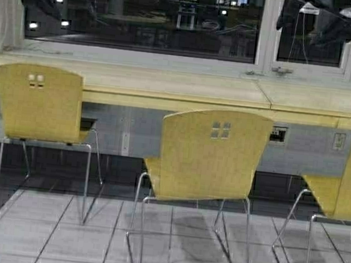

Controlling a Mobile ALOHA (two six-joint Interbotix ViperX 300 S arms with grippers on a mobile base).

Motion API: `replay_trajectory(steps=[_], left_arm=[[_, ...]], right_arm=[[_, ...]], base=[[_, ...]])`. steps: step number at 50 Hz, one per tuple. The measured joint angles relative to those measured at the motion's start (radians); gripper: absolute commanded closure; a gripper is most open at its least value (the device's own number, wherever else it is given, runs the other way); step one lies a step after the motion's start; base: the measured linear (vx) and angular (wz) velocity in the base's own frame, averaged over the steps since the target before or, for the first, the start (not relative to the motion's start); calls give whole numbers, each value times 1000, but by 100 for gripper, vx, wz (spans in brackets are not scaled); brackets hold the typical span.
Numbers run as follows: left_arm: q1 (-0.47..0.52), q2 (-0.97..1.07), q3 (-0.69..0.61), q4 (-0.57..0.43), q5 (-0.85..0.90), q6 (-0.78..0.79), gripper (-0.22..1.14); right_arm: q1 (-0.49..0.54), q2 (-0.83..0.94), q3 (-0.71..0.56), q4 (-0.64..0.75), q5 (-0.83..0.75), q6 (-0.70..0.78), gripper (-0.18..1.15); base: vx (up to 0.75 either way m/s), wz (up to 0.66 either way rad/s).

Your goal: Push the chairs under the table

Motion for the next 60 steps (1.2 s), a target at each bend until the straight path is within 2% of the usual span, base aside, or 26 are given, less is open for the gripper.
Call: replay_trajectory(steps=[60], left_arm=[[2, -21, 5, -6, 6, -17, -3]], right_arm=[[-3, 35, 14, 6, 58, 37, -1]], base=[[35, -4]])
